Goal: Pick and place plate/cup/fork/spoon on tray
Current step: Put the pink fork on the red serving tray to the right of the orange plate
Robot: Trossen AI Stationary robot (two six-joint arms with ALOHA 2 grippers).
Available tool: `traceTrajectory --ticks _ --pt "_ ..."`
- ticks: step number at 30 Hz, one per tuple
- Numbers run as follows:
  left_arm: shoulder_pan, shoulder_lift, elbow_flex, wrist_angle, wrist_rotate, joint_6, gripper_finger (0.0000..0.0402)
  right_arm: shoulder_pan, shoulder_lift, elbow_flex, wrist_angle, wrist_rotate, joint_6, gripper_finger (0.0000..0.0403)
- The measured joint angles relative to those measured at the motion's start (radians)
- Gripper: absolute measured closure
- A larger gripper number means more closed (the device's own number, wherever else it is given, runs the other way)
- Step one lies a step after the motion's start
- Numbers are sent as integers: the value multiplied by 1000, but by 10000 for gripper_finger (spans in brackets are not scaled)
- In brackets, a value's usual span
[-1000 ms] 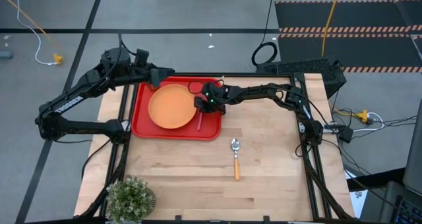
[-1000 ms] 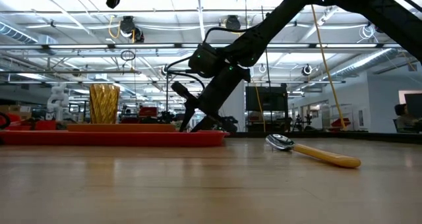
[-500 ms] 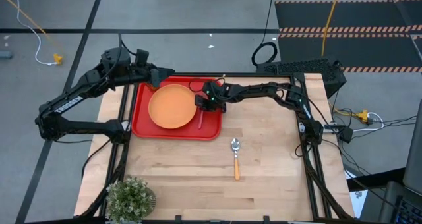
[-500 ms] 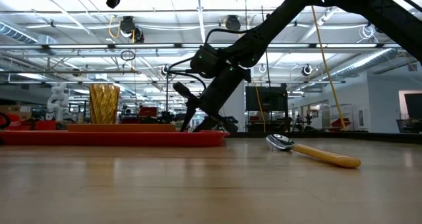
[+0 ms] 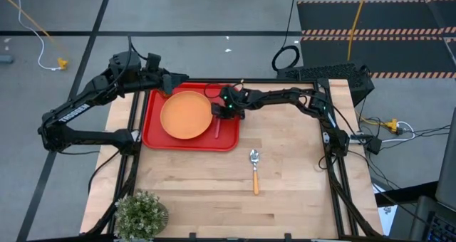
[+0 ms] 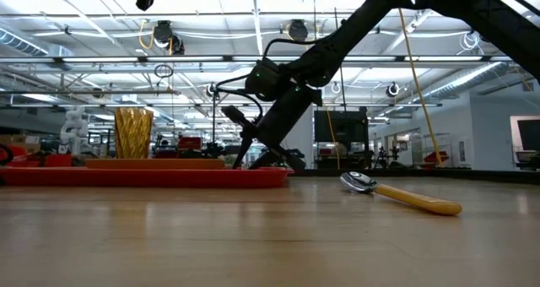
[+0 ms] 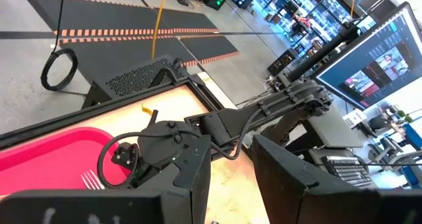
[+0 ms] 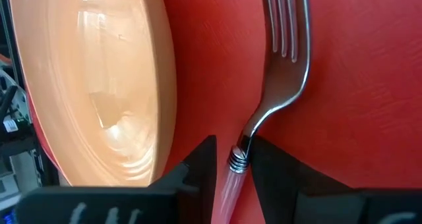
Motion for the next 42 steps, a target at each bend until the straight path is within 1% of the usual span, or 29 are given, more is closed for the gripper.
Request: traceTrajectory --ticks 6,16,17,21,23,27,31,34,37,42 --pt "0 0 0 -1 0 0 289 -19 0 0 -1 -9 -24 318" --pt "0 0 0 -1 0 -2 289 -26 -7 0 -45 -46 -123 318" --pt "0 0 0 -1 0 -3 289 -27 -18 0 -59 -44 -131 318" --pt "0 0 0 -2 0 -4 289 -42 -66 -2 -102 31 -192 318" --pt "0 0 0 -2 0 -5 289 -56 -90 -2 -109 40 -239 318" --pt "0 0 0 -3 0 7 289 -81 -111 0 -122 33 -269 320" --pt "1 0 0 -6 -5 25 289 -92 -110 -1 -114 24 -245 337" --pt "2 0 0 -9 -15 26 289 -87 -107 -1 -48 5 -217 366" --pt "2 0 0 -9 -27 36 289 -70 -107 -1 -34 7 -222 396" --pt "2 0 0 -9 -28 52 289 -57 -94 -1 -76 14 -273 400"
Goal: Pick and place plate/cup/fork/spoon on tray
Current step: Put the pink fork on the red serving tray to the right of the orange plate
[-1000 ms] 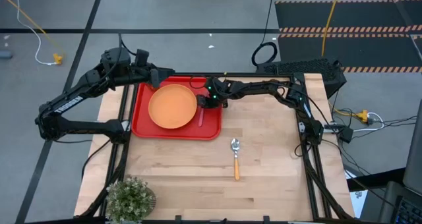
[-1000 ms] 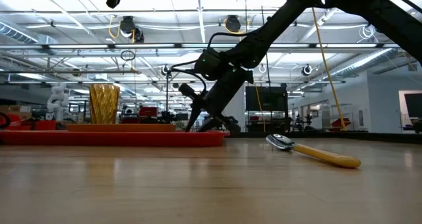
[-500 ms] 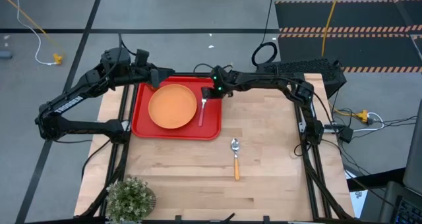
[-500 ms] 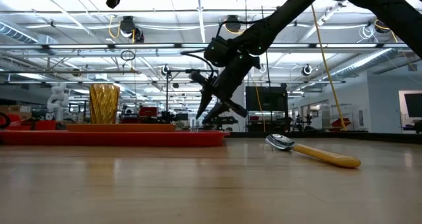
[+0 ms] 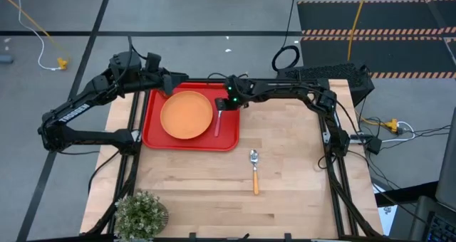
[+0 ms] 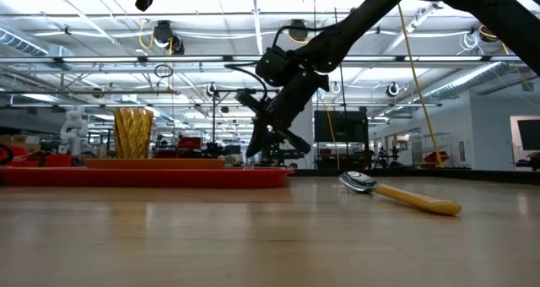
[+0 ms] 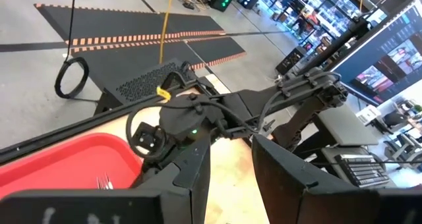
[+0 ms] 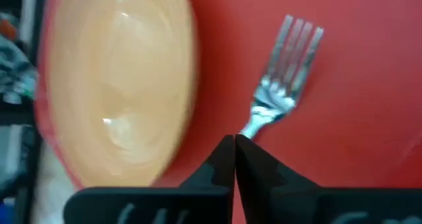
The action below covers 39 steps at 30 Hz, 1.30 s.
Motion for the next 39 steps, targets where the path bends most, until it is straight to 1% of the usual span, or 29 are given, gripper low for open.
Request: traceTrajectory --ticks 3,10,14,17,22,28,30,39 --pt "0 0 0 0 -7 0 289 9 1 21 -19 -10 -41 402" --pt "0 0 0 0 -27 -6 289 4 13 250 -186 -6 -267 403" --pt "0 0 0 1 -47 -24 289 -6 68 362 -289 -6 -380 403" --pt "0 0 0 1 -54 -29 289 -3 117 420 -368 -17 -438 403" --pt "0 0 0 5 -55 -55 289 -5 182 426 -437 -64 -489 403" --pt "-2 0 0 21 -56 -90 289 -8 199 424 -469 -57 -562 403" --pt "-2 0 0 34 -61 -98 289 -8 199 417 -459 -36 -579 403" --pt "-2 0 0 62 -113 -88 289 -12 200 365 -416 -14 -638 403"
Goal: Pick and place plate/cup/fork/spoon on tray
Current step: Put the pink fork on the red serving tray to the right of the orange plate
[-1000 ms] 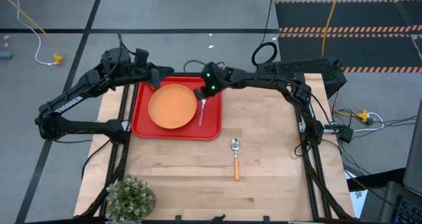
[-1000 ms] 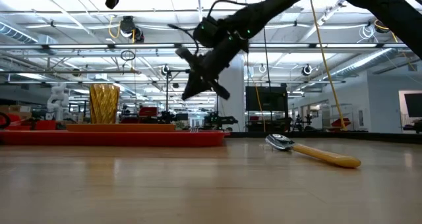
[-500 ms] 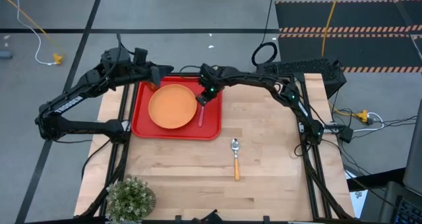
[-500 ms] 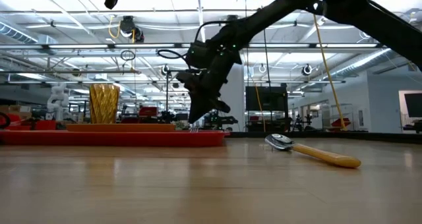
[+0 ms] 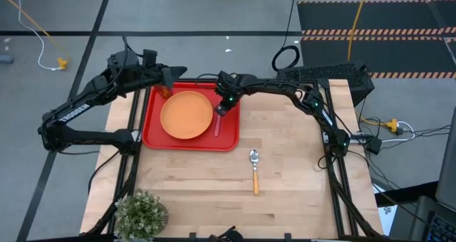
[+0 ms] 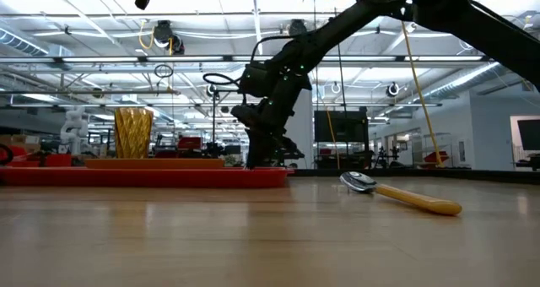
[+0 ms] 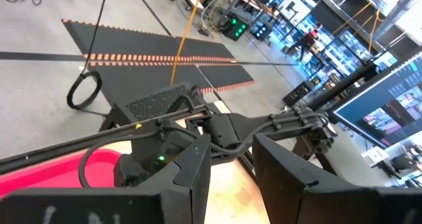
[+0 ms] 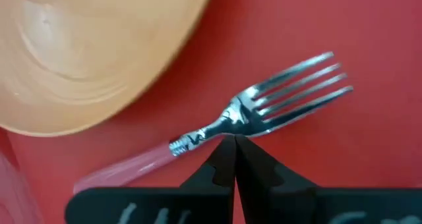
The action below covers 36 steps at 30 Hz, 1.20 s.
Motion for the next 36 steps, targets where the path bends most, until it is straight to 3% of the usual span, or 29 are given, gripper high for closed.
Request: traceTrajectory --ticks 9,21,36 --pt "0 0 0 0 -2 9 289 10 0 -7 26 36 -32 403" --pt "0 0 0 -1 -18 10 289 44 6 -30 43 163 -103 403" --pt "0 0 0 -1 -18 -15 289 52 7 -42 146 192 -113 403"
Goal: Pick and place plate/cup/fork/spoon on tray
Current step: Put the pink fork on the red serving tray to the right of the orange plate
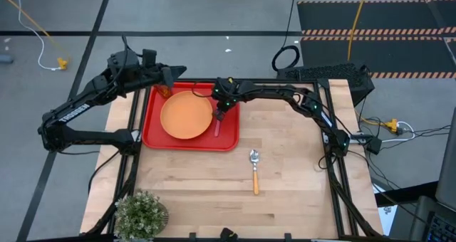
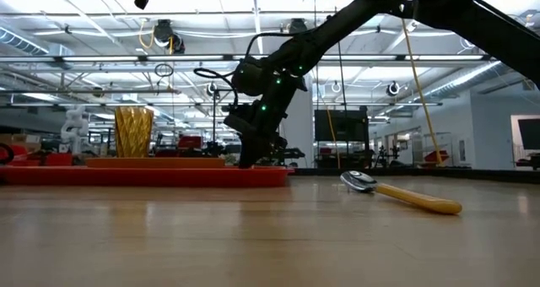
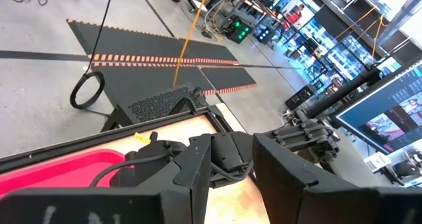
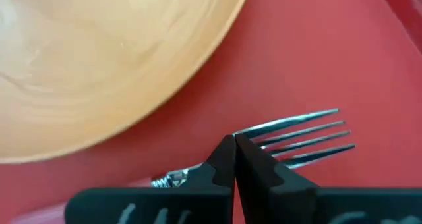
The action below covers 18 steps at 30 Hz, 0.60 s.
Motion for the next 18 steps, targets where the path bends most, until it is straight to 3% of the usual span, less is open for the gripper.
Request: traceTrajectory --ticks 18 --pt "0 0 0 0 0 -14 289 13 15 0 26 58 -40 403"
